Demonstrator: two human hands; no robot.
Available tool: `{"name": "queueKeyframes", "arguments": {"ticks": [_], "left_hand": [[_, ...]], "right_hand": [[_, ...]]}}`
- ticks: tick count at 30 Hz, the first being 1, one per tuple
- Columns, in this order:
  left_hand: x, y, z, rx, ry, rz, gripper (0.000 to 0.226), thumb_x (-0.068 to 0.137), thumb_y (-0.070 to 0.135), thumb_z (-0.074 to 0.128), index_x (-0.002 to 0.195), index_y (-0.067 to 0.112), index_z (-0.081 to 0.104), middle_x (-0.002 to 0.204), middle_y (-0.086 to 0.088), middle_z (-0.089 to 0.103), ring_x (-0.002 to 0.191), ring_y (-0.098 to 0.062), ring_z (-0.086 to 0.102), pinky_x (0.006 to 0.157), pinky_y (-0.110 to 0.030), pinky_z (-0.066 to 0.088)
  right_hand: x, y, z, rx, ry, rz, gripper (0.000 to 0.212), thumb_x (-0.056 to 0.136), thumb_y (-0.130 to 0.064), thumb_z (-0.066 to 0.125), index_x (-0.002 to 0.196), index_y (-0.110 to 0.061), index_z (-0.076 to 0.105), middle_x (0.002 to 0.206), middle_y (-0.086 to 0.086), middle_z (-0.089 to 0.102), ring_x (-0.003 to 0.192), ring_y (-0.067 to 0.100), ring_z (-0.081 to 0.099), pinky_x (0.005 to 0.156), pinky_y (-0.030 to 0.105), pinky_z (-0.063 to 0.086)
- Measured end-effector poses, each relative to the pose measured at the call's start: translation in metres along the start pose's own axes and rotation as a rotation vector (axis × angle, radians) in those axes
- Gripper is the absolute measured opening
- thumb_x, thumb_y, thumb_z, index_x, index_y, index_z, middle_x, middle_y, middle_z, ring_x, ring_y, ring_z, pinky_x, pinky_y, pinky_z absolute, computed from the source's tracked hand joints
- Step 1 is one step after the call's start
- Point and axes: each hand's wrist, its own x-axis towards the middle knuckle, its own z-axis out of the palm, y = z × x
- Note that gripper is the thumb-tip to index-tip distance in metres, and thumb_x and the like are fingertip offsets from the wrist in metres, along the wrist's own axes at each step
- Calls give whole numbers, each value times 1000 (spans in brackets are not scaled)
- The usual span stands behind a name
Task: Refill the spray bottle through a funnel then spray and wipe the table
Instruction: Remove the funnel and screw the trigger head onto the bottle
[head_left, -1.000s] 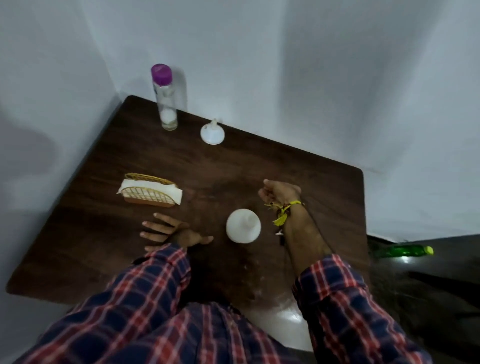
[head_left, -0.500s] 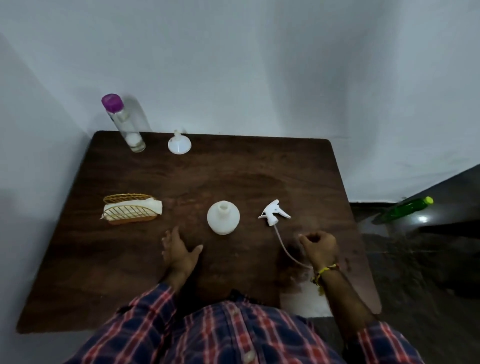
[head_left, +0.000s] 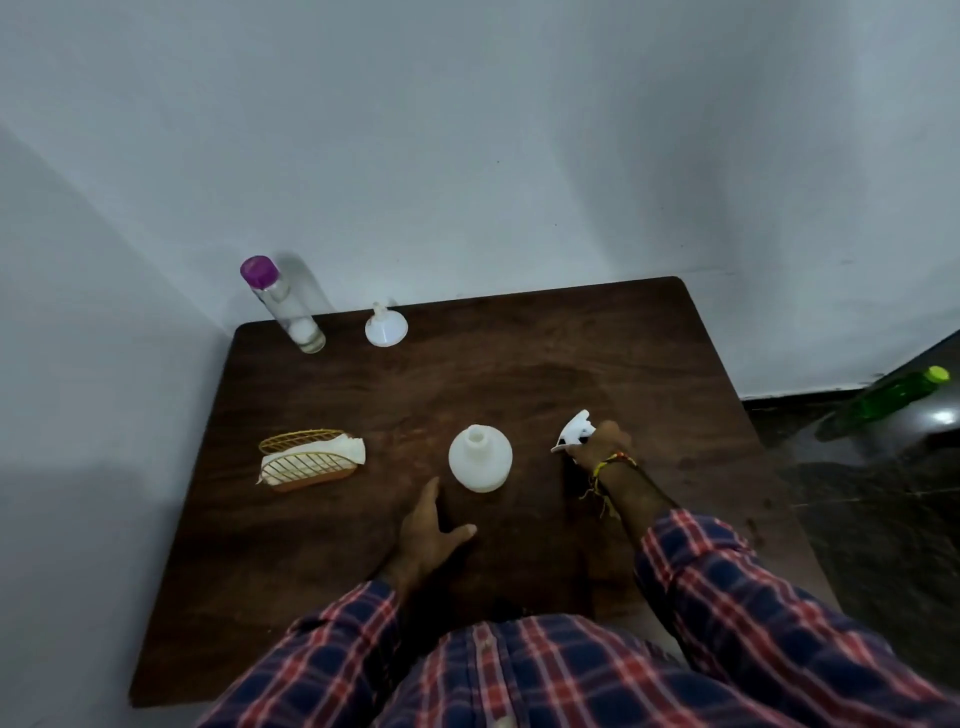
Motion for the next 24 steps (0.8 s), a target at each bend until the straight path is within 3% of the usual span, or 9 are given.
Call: {"name": "queueKeyframes", "arguments": {"ticks": [5,10,12,14,17,19,24], "left_hand": [[7,-5,-5,-1,8,-19,103,77,30,82,156,17,16,158,-7,33,144,-24,33,117,-43,33],[19,2,-3,-27,55,-22,102,76,27,83,156,17,21,156,-9,36,142,-26,37,115,-45,36],[19,8,-2,-53,99,-14,99,77,24,83,155,16,22,155,-9,37,141,-27,38,114,-45,37],[16,13,-3,-70,154,10,94,79,20,81,154,16,25,154,-10,38,140,-28,39,112,-46,38],[10,21,-11,-130,257,62,86,80,14,79,151,17,31,151,-9,43,137,-28,42,111,-47,40],[3,28,-19,-165,334,91,82,81,11,78,150,16,34,151,-8,44,138,-26,42,112,-44,39],[-8,39,-31,-269,402,186,84,77,10,81,148,20,37,150,-4,45,138,-21,42,112,-45,40]], "right_hand": [[-1,-12,-11,17,0,38,56,67,-35,85,111,-3,67,116,16,69,109,32,65,88,34,54],[-11,-32,-34,178,1,8,46,75,-30,81,104,4,70,103,13,72,96,25,70,74,24,55],[-18,-42,-44,374,-26,-6,23,86,-12,71,82,10,67,69,8,69,65,11,67,47,13,46],[-24,-55,-56,633,-83,-35,27,91,-3,65,66,4,60,51,6,60,37,4,54,37,13,43],[-33,-76,-83,1012,-138,-108,14,93,-5,64,82,4,61,76,17,62,58,18,64,53,27,60],[-42,-92,-106,1225,-179,-173,13,94,-8,61,89,4,62,81,18,65,69,24,66,62,34,62],[-62,-119,-145,1452,-290,-301,29,96,-29,57,95,-1,66,86,6,72,72,13,69,64,26,59]]}}
